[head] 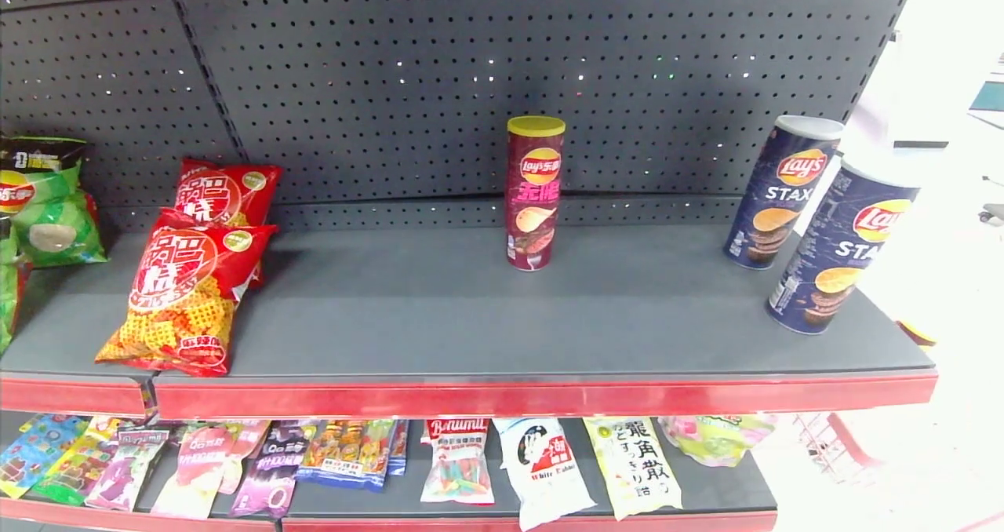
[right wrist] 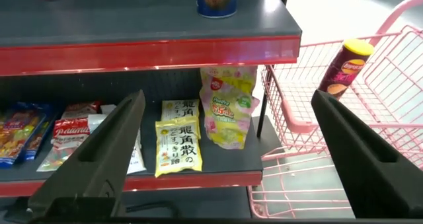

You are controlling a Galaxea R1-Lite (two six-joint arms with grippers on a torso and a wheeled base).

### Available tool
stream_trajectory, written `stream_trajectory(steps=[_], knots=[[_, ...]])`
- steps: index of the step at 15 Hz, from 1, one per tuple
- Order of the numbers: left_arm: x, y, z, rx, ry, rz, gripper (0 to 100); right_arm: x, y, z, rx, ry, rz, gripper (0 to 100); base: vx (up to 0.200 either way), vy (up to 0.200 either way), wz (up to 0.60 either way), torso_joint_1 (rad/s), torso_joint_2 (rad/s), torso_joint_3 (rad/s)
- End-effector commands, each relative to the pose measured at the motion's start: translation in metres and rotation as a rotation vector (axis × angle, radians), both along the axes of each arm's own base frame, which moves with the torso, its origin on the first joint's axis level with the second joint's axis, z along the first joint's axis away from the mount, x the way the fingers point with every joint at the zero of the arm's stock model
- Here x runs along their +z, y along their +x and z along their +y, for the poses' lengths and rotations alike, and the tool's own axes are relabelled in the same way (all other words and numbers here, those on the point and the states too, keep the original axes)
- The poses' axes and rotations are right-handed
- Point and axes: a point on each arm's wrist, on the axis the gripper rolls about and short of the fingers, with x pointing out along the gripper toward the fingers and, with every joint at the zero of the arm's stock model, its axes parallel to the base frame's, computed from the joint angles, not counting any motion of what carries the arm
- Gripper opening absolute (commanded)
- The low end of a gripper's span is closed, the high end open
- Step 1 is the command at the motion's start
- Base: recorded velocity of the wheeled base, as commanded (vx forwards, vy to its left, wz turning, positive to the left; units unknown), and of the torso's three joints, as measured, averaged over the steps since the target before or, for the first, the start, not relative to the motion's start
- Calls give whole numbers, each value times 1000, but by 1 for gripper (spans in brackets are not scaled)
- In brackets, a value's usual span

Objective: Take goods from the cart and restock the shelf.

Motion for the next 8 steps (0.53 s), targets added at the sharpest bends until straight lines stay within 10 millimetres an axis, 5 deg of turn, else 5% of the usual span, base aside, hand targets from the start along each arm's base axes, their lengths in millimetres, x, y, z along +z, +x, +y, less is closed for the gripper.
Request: stream_trajectory(steps=[1,8], knots=[[0,0,0,0,0,1,100,0,0,0,0,-1,0,100,0,-200,0,2,-2,2],[0,0,0,0,0,1,100,0,0,0,0,-1,0,100,0,-200,0,9,2,2]])
